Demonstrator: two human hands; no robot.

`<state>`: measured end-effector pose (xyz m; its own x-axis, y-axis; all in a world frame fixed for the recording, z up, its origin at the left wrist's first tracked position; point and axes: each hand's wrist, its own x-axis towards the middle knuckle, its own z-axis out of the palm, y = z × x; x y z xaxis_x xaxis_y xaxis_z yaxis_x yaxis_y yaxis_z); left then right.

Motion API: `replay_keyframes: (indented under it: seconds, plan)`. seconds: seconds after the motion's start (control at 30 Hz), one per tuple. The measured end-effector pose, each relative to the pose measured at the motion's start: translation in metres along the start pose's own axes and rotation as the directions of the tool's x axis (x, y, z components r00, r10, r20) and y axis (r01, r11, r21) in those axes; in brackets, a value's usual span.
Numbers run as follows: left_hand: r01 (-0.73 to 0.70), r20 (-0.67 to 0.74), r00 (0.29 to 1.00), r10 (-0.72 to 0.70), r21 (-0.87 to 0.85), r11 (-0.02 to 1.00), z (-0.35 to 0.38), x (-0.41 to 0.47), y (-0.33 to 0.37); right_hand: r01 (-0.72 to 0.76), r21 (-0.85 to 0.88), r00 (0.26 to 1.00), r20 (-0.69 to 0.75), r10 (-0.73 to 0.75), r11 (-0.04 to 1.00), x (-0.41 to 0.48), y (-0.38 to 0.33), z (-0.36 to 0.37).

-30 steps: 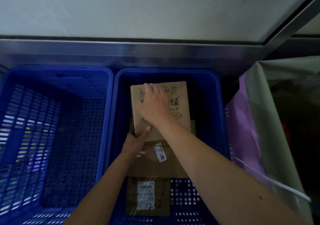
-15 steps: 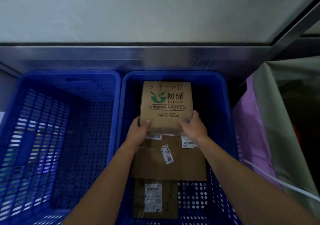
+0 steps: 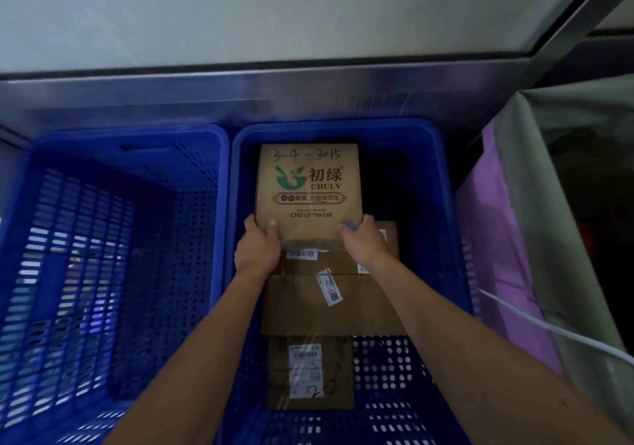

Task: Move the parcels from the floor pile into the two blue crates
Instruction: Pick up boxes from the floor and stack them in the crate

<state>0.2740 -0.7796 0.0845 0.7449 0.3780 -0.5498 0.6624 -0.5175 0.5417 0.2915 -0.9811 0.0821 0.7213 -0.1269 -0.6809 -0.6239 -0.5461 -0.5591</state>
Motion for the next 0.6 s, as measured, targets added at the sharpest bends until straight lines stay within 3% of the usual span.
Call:
replay_keyframes:
  seconds: [0.23, 0.37, 0.6]
  plan:
    - [0.032, -0.010, 0.999, -0.033, -0.080, 0.996, 0.001, -0.007, -0.005, -0.010, 0.076, 1.000, 0.013, 0.009, 0.997, -0.010, 0.006, 0.004]
    - [0.039, -0.016, 0.999, -0.041, -0.091, 0.995, -0.001, -0.012, -0.002, -0.011, 0.109, 0.998, -0.056, 0.017, 0.994, -0.014, 0.006, 0.003]
    - [0.012, -0.023, 1.000, -0.016, -0.136, 0.991, -0.014, -0.021, 0.010, 0.041, 0.022, 0.977, -0.210, -0.035, 0.999, -0.027, -0.003, -0.010]
